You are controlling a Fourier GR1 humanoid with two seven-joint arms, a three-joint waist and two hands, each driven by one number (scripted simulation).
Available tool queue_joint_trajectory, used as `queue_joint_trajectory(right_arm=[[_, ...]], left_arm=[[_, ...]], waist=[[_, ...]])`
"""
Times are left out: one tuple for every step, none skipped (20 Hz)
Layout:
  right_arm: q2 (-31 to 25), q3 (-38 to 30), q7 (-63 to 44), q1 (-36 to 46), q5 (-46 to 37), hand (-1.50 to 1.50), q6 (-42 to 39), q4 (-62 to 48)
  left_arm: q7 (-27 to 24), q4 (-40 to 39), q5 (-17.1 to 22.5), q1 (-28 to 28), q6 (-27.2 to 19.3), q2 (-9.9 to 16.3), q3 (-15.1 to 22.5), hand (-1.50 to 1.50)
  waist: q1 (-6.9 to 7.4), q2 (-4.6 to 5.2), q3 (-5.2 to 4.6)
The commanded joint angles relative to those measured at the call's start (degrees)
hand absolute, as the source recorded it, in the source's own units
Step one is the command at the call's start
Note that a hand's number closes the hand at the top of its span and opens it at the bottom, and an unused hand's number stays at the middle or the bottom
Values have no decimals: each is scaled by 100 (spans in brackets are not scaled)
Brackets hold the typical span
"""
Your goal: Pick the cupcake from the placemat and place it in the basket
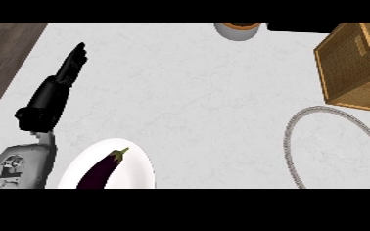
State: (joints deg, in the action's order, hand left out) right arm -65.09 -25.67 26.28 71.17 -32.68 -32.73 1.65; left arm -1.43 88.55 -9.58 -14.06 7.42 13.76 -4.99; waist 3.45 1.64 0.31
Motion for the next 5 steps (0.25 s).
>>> queue_joint_trajectory(right_arm=[[-435,-527,-548,-82,523,-150,17,-156],[-411,-626,-586,-154,628,-150,177,-158],[-484,-680,-556,-266,688,-150,163,-159],[-533,-750,-573,-295,760,-150,137,-160],[-652,-863,-621,-384,875,-150,154,-161]], left_arm=[[-6,259,6,103,33,-17,70,0],[108,163,-33,-42,-11,-10,51,0],[127,90,98,-88,129,164,-116,0],[131,145,-98,-131,-95,-167,184,0],[58,136,71,-112,33,57,-72,0]], waist=[[111,35,22],[52,54,24],[33,58,26],[-16,86,39],[27,91,42]])
